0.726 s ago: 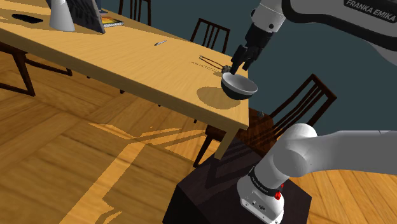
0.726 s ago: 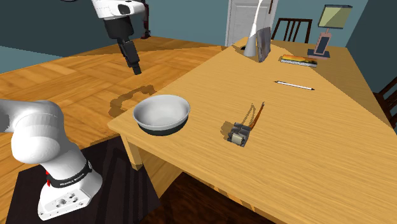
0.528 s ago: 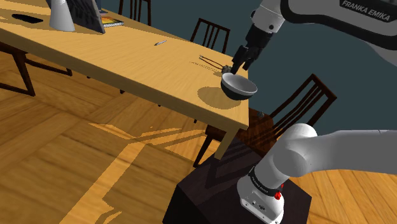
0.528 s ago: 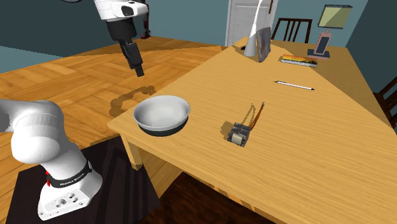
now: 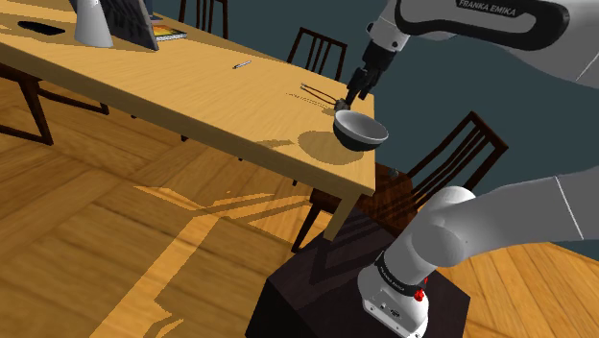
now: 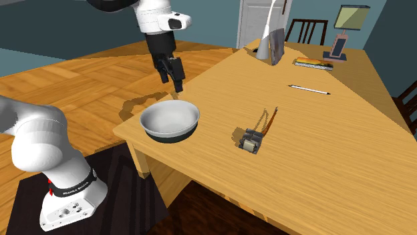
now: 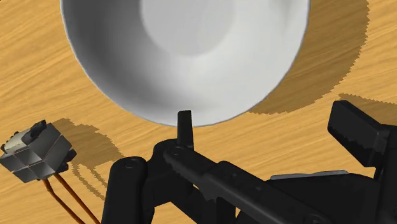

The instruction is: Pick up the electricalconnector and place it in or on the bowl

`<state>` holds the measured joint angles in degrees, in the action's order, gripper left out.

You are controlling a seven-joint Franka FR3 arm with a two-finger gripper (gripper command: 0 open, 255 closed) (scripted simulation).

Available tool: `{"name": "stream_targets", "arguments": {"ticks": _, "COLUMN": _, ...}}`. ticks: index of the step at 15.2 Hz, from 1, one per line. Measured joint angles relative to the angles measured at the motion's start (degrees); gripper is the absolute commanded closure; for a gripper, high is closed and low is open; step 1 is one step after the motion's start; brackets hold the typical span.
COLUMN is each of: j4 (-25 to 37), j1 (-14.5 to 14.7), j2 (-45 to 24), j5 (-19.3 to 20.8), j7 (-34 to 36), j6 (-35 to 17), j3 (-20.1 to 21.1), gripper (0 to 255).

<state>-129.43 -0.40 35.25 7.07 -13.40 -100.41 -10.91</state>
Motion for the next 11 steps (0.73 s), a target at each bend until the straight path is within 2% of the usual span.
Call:
{"name": "stream_targets", "arguments": {"ticks": 6, "j4": 6.7, "j1": 0.6, "j2": -10.7, "j5": -0.4, "j7": -10.6, "j6": -3.8, "j3": -7.1, "gripper": 0}}
{"name": "stream_targets", "arguments": {"ticks": 11, "j4": 14.9, "j1": 1.3, "j2": -21.8, "j5": -3.6, "j7": -20.1, "j6": -5.9, "j3": -12.5, "gripper": 0}}
